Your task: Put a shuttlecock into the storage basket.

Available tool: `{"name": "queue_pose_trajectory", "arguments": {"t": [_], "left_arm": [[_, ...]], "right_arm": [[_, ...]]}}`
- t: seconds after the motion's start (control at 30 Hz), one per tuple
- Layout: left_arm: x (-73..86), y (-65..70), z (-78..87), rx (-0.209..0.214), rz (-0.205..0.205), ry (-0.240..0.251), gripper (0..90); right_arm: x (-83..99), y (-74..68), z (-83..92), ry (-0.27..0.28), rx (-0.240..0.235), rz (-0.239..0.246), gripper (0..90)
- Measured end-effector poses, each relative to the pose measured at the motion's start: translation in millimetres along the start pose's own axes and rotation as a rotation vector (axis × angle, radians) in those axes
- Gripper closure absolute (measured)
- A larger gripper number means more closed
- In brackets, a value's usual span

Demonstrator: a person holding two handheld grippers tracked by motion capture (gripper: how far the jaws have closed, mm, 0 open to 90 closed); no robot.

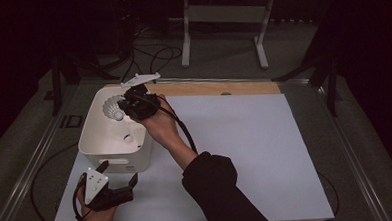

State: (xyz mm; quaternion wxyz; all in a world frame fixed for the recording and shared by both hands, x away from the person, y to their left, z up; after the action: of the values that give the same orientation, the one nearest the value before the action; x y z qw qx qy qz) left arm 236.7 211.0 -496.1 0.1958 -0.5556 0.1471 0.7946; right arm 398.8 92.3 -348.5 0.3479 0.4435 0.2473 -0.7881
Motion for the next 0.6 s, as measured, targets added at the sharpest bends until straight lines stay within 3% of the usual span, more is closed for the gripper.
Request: {"name": "queue_pose_trajectory", "arguments": {"t": [0.23,0.33,0.4,0.47,0.53,0.6], "left_arm": [[0.0,0.1,0.1,0.0,-0.002,-0.001,0.0],[-0.1,0.0,0.3,0.0,0.002,0.003,0.0],[-0.1,0.2,0.2,0.0,0.004,0.005,0.0],[-0.1,0.3,0.2,0.0,0.002,0.005,0.0],[-0.1,0.3,0.1,-0.001,0.001,0.002,0.0],[-0.1,0.4,0.0,0.0,0.0,0.003,0.0]], "right_arm": [[0.1,-5.4,-1.3,0.001,-0.035,0.012,86.0],[0.0,-5.6,-2.8,-0.002,-0.084,0.006,52.1],[-0.1,-3.5,-2.5,-0.006,-0.062,0.018,32.4],[-0.1,-1.4,-1.4,-0.002,-0.012,0.04,24.1],[-0.2,0.9,0.5,-0.008,0.006,0.05,15.8],[-0.1,3.5,2.7,-0.004,0.03,0.064,14.0]]}}
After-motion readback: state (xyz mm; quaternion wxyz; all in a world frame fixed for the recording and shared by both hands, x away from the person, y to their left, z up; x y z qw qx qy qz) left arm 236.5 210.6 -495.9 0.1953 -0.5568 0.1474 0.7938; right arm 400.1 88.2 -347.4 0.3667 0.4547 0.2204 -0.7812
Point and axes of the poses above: each handheld gripper's, and its own axes: z roughly backward along the jaws, x roughly out of its underside, y roughly to its right, the point moved 3 cm from there along -z, roughly forward along the jaws, and after that the axes turned 5 degrees about x, right-handed, at the moved point
